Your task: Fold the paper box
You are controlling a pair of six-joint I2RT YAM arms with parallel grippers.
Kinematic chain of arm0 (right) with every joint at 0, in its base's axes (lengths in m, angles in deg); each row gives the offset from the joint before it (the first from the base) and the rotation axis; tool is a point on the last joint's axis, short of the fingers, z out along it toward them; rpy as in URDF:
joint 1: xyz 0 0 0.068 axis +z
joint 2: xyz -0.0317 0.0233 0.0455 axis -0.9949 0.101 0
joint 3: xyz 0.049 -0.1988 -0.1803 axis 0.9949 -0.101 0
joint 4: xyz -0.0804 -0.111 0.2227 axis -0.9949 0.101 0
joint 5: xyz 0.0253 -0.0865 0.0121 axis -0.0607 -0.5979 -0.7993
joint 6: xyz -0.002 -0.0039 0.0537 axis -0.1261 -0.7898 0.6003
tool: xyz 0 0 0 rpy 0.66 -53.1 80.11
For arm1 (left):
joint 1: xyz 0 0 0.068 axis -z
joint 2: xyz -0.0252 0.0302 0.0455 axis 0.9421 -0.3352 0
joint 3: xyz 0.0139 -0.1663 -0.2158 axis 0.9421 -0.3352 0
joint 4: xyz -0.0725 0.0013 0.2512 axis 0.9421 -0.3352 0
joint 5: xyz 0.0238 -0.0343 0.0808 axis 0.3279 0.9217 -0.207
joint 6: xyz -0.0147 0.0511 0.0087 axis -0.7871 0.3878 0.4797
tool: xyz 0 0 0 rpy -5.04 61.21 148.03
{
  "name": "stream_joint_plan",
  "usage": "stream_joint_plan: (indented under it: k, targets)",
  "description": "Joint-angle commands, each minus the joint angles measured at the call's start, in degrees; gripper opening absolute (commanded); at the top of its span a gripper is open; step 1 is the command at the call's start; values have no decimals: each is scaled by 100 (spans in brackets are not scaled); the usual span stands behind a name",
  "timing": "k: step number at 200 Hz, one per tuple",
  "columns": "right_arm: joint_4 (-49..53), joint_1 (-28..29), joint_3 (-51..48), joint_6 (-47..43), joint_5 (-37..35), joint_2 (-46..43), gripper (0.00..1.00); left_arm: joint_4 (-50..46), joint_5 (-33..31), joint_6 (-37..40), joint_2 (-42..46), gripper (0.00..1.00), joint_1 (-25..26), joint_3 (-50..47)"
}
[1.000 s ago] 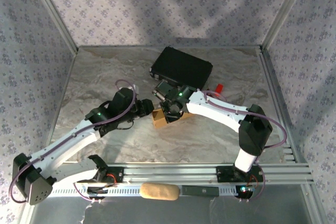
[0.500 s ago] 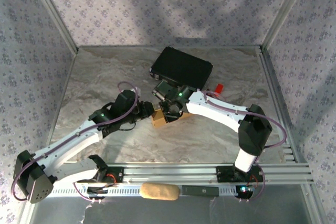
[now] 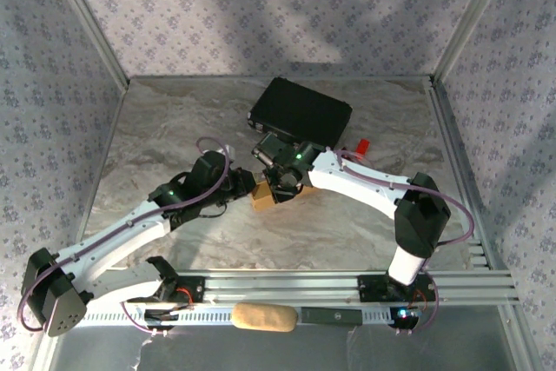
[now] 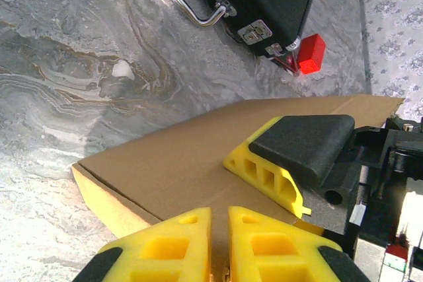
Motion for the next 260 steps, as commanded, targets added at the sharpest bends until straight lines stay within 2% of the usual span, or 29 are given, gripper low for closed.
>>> stream_joint_plan:
  k: [1,139,260]
  targets:
    - [120,-52,-183,704,43,244,46,-138,0,-12,110,14,108,-174]
    - [154,-76,-15,599,88,389,44,-583,-315,381,62,8,332,-406]
    - [81,-127,-15,510,154,472,38,-749,-470,349,-34,4,476,-512]
